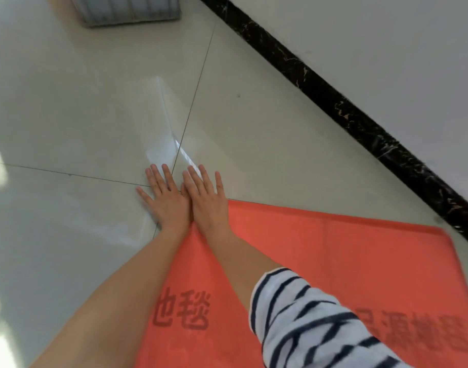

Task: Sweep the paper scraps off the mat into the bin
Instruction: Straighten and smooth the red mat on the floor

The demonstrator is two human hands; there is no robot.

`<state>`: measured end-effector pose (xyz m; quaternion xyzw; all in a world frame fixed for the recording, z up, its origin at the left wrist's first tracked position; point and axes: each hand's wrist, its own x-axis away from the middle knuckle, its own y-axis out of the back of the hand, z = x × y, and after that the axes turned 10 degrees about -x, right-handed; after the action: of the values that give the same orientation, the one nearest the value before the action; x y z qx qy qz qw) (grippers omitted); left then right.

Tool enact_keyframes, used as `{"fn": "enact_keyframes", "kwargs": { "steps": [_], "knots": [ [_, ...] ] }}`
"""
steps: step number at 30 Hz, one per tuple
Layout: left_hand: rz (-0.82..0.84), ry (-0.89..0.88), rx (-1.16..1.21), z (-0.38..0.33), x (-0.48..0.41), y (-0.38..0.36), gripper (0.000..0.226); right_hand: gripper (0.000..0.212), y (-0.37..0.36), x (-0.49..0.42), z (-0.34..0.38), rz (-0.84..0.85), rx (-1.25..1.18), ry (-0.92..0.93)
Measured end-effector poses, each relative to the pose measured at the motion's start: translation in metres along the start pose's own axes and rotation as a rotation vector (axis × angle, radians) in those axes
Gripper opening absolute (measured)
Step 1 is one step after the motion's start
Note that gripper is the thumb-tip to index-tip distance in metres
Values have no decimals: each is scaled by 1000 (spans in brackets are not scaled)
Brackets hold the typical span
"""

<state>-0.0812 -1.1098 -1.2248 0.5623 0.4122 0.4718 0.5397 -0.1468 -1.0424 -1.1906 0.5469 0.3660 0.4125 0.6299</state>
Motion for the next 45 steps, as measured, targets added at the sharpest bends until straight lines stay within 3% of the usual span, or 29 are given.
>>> {"fn": "enact_keyframes", "kwargs": {
  "steps": [4, 9, 13, 20, 26, 32, 34, 37, 45],
  "knots": [
    [-7, -84, 54, -13, 28, 35, 70, 54, 67, 54, -85, -43, -83, -174],
    [-41, -588, 141, -71, 112, 104, 61, 60, 162, 146, -219, -137, -33, -486],
    [-52, -789, 158, -116, 181, 142, 61, 61, 210, 244, -262, -244, -60, -698],
    [-19, -1096, 183, -164, 333, 157, 62, 71, 210, 463, -294, -304, -140, -988],
    [176, -1334, 87, -168, 474, 110, 70, 69, 158, 621, -313, -244, -208, -1084],
    [189, -1248, 105, -247, 614, 8, 55, 69, 78, 660, -348, -334, -346, -1249],
    [105, -1223, 129, -267, 648, -21, 54, 66, 49, 651, -352, -374, -401, -1224],
    [-50, -1201, 104, -282, 660, -50, 57, 61, 23, 644, -361, -381, -266, -1141],
    [-9, -1168, 42, -275, 665, -54, 58, 59, 18, 646, -361, -291, -224, -1087]
  ]
}}
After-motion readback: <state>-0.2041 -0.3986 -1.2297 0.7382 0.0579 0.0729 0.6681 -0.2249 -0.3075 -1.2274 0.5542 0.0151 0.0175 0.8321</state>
